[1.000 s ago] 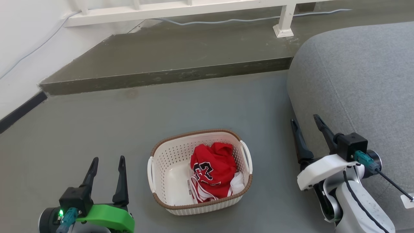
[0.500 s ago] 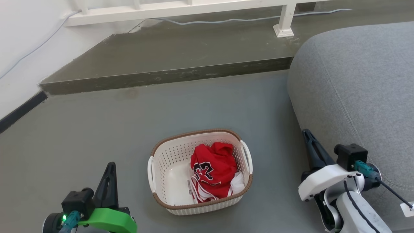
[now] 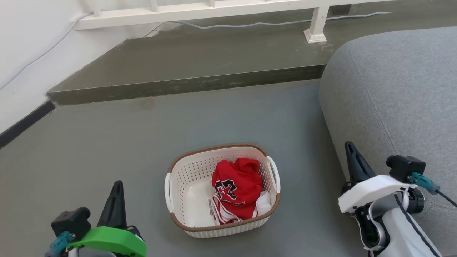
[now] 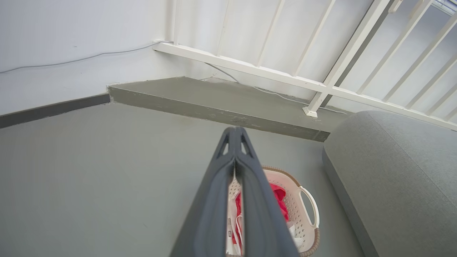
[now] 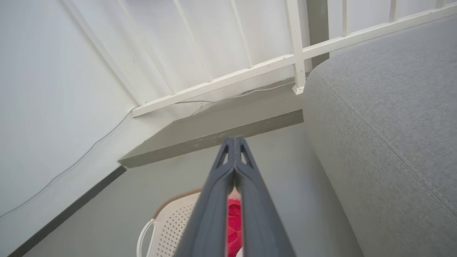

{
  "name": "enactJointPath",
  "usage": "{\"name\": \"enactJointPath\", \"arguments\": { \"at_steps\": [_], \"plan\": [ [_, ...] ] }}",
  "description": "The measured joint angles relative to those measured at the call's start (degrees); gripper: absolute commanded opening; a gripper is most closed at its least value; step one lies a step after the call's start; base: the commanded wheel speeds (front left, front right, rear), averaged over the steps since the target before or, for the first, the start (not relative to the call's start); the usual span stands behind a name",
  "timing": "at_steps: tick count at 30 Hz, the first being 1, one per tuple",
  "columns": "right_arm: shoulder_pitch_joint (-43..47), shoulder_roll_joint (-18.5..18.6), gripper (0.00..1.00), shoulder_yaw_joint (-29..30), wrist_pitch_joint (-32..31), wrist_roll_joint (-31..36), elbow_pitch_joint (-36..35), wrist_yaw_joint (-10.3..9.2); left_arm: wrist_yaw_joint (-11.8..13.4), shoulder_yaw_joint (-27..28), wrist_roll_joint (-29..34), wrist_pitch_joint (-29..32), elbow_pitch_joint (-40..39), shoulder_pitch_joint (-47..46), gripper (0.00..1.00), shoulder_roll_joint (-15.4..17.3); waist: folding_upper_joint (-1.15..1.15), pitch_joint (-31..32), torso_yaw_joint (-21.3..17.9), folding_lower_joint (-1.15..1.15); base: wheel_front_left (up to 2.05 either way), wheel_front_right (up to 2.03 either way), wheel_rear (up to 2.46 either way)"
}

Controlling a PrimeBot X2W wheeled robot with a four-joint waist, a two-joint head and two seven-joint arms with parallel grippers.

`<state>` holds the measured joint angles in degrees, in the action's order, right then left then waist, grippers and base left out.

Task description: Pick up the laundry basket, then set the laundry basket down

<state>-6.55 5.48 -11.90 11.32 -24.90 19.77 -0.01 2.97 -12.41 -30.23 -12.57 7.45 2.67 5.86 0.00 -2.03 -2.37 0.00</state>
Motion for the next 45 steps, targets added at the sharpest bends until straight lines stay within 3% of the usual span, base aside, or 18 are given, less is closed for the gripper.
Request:
{"name": "enactJointPath", "arguments": {
  "at_steps": [45],
  "plan": [
    [0.05, -1.53, 0.00, 9.36, -8.70, -31.98, -1.21, 3.02, -4.05, 6.82, -30.64, 8.16, 3.23, -1.33, 0.00, -0.77, 0.00, 0.88, 1.08, 0.00, 0.00, 0.00, 0.00]
  ]
}}
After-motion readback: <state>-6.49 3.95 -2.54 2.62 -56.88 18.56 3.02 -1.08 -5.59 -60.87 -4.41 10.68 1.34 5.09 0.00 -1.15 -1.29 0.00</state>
